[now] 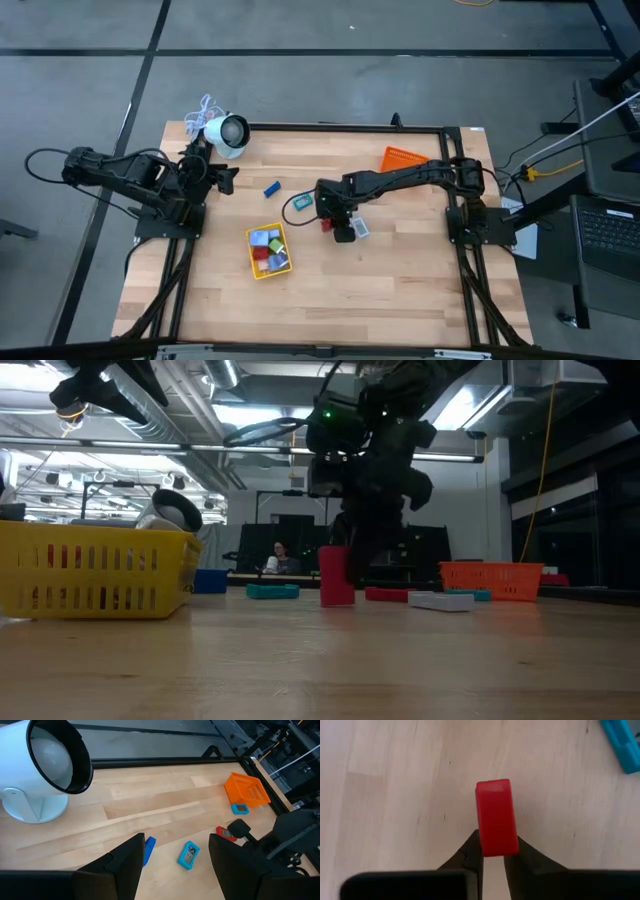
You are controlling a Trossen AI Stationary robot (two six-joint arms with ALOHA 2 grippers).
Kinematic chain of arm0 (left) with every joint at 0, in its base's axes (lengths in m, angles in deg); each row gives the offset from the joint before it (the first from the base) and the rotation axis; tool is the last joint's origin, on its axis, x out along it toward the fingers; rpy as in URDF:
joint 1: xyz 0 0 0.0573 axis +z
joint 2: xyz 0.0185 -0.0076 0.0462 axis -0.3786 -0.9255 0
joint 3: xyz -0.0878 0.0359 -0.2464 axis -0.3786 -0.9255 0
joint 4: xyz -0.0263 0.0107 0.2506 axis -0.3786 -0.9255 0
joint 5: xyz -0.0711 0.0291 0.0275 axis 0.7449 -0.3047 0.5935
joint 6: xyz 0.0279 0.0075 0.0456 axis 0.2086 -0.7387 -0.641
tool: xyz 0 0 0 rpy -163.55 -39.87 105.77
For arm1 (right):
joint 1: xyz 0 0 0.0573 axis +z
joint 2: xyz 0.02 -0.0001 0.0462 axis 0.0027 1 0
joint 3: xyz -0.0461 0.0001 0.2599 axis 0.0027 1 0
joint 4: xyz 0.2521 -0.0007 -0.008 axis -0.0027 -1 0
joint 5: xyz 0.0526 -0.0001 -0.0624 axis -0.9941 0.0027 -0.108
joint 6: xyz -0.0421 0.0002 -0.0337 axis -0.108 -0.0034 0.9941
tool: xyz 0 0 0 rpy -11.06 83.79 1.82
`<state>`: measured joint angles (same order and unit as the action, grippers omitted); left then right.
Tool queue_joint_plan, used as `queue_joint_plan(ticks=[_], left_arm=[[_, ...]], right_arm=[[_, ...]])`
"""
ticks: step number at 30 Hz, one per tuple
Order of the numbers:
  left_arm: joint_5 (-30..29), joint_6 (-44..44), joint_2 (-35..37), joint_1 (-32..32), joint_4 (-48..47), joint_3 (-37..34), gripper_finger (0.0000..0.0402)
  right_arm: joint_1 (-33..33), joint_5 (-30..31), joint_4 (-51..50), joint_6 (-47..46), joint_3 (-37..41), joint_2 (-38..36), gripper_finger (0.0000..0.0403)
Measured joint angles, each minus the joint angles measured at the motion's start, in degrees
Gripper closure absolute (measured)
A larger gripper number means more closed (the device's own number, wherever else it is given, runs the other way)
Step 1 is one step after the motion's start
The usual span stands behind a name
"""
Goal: Pick & Place Office items
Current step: Put the bottom red digital timer into the orange bin
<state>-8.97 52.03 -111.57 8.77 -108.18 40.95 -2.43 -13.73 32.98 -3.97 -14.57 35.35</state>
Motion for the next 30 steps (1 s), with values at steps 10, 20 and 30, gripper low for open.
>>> queue_joint_plan(ticks=[10, 20, 30], left_arm=[[0.0, -0.7, 0.0, 0.0, 0.0, 0.0, 0.0186], [0.0, -1.3, 0.0, 0.0, 0.0, 0.0, 0.0186], [0.0, -1.6, 0.0, 0.0, 0.0, 0.0, 0.0186]], right_arm=[[-1.0, -3.5, 2.2, -4.0, -0.9, 0.0, 0.0355], [-4.9, -1.0, 2.8, -8.9, -13.1, 0.0, 0.0355], [-20.3, 1.4, -6.8, -10.6, -20.3, -8.0, 0.0355]])
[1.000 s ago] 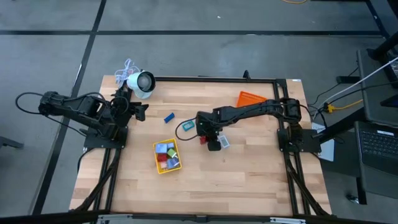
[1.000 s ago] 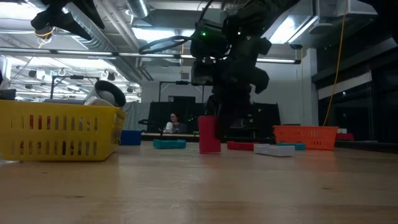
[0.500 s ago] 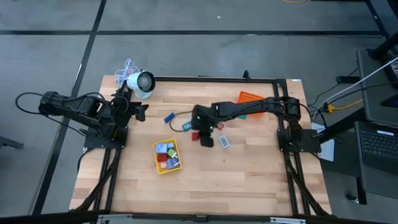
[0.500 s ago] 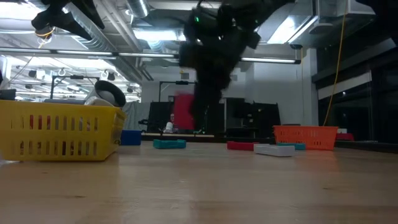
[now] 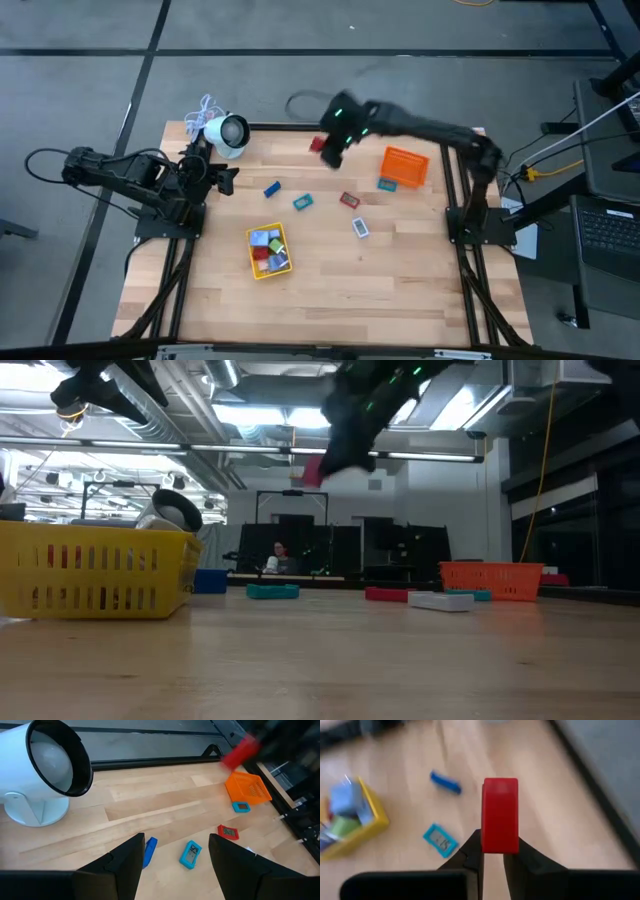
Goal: Pick & Place Office items
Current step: Put the bottom red digital timer into the orange bin
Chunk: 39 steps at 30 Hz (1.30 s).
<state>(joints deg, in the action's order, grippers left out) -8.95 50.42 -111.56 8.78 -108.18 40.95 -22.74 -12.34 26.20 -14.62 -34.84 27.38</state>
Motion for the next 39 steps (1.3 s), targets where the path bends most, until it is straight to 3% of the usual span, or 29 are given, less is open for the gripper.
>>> queue_joint_plan(ticks=[3, 10, 13, 18, 23, 26, 32, 39], left_arm=[[0.0, -0.1, 0.0, 0.0, 0.0, 0.0, 0.0186], [0.0, -2.2, 0.0, 0.0, 0.5, 0.0, 0.0186], [0.0, -2.6, 0.0, 0.0, 0.7, 0.0, 0.0186], [-0.2, -4.2, 0.0, 0.0, 3.1, 0.0, 0.0186], [-0.5, -6.6, 0.0, 0.0, 6.1, 0.0, 0.0186], [-0.3, -7.0, 0.0, 0.0, 7.3, 0.0, 0.0186], [-0.3, -5.2, 0.0, 0.0, 7.6, 0.0, 0.0186], [-0.1, -3.6, 0.0, 0.0, 7.7, 0.0, 0.0186]], right_arm=[[-3.9, -0.1, -2.0, -1.0, -0.2, -5.4, 0.0355], [-12.5, 10.0, -20.2, -0.6, 0.2, -16.8, 0.0355], [-14.6, 12.3, -23.7, -1.3, 4.4, -20.3, 0.0355], [-15.3, 11.7, -21.5, -6.3, 21.2, -28.1, 0.0355], [-16.4, 8.5, -11.1, -12.5, 41.9, -35.4, 0.0355], [-17.3, 6.9, -4.3, -14.9, 49.7, -37.6, 0.0355], [-21.0, 6.4, 6.9, -17.1, 56.6, -37.3, 0.0355], [-25.7, 1.5, 7.8, -14.6, 57.4, -36.8, 0.0355]])
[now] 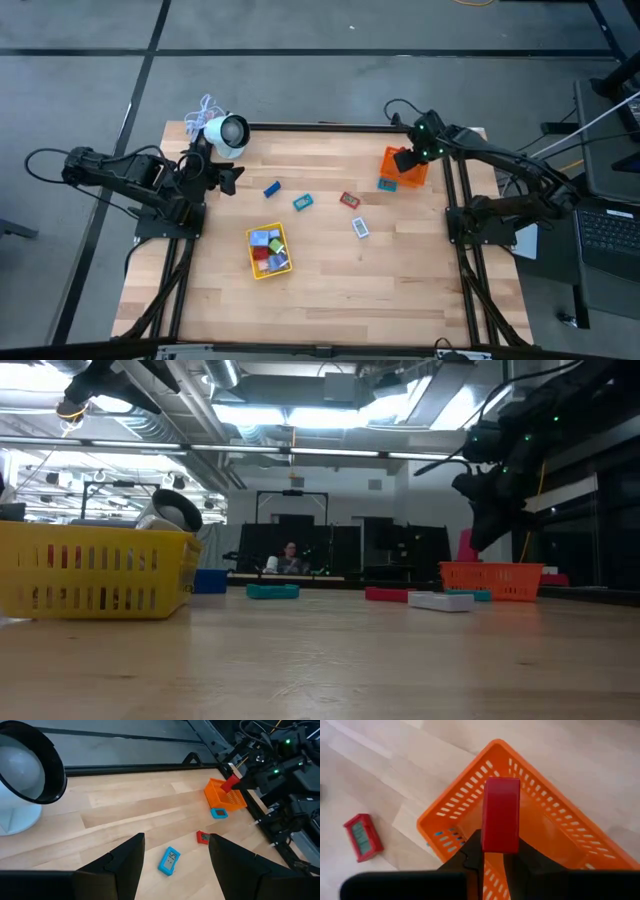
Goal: Pick & Place Office items
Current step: Put the bottom red digital timer into the orange bin, then put the red digital timer into the orange bin
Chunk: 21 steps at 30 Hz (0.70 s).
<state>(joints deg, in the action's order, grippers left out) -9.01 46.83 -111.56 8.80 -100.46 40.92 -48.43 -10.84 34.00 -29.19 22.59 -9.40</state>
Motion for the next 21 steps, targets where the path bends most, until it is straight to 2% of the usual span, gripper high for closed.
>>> queue_joint_plan(ticks=[2, 8, 11, 15, 21], left_arm=[[0.0, 0.0, 0.0, 0.0, 0.0, 0.0, 0.0186], [-0.1, 0.5, 0.0, 0.0, 0.0, 0.0, 0.0186], [-0.1, 0.9, 0.0, 0.0, 0.0, 0.0, 0.0186], [-0.3, 1.0, 0.0, 0.0, 0.0, 0.0, 0.0186], [-0.2, 1.0, 0.0, 0.0, 0.0, 0.0, 0.0186]], right_arm=[[-0.6, -1.6, 0.0, 0.1, 0.0, 0.0, 0.0338], [-0.7, -1.9, 0.0, -1.0, -0.1, 0.0, 0.021], [-0.7, -1.7, 0.0, -1.2, -1.0, 0.0, 0.0165], [-0.7, -2.5, 0.0, -1.2, -3.6, 0.0, 0.014], [0.0, -7.4, 0.6, -0.1, -11.4, 0.0, 0.0149]])
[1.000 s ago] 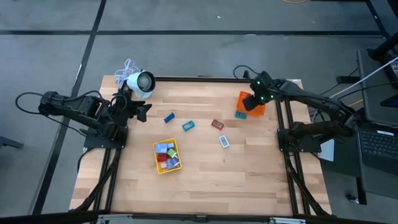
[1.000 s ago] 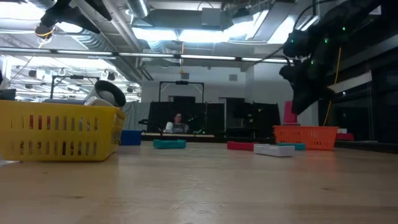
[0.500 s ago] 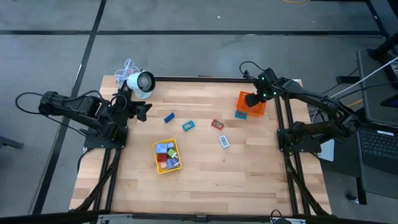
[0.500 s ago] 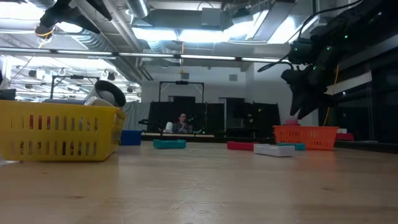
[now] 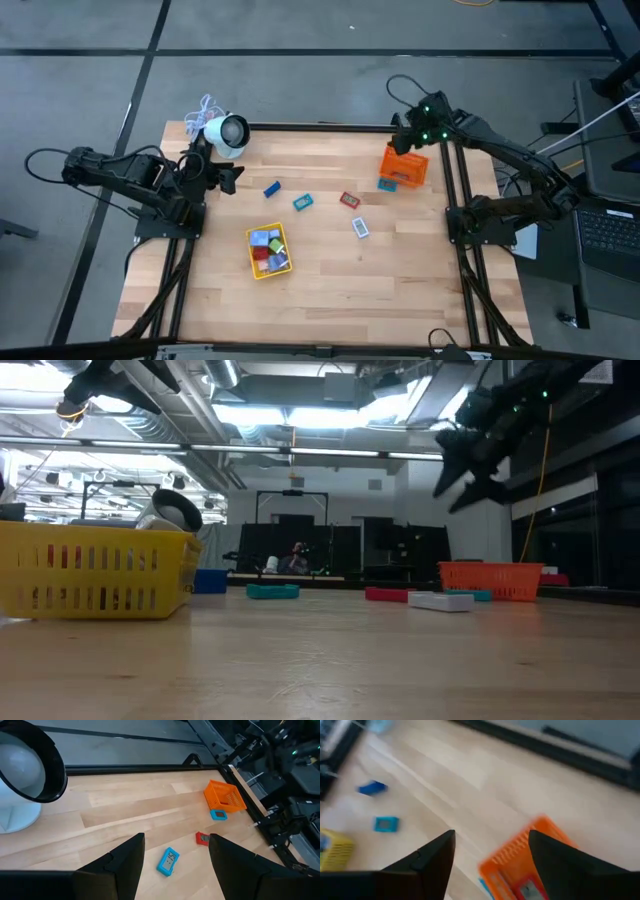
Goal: Pick & Place Office items
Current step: Put the red digital timer into the orange bin
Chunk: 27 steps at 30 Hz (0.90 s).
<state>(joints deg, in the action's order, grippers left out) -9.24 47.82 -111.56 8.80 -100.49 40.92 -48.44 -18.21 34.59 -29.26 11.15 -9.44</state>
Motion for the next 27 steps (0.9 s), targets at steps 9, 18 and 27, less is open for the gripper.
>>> queue_joint_plan(ticks=[9, 18, 27], left_arm=[[-0.1, 0.1, 0.0, 0.0, 0.0, 0.0, 0.0186], [0.7, -0.6, 0.0, 0.0, 0.0, 0.0, 0.0186], [4.2, -2.5, 0.0, 0.0, 0.0, 0.0, 0.0186]], right_arm=[[12.0, 7.5, -8.4, 3.0, -6.7, 4.6, 0.0177], [23.6, 7.5, -8.2, -1.3, -6.7, 16.8, 0.0178], [30.1, 6.6, -0.7, -6.6, -6.7, 23.8, 0.0178]])
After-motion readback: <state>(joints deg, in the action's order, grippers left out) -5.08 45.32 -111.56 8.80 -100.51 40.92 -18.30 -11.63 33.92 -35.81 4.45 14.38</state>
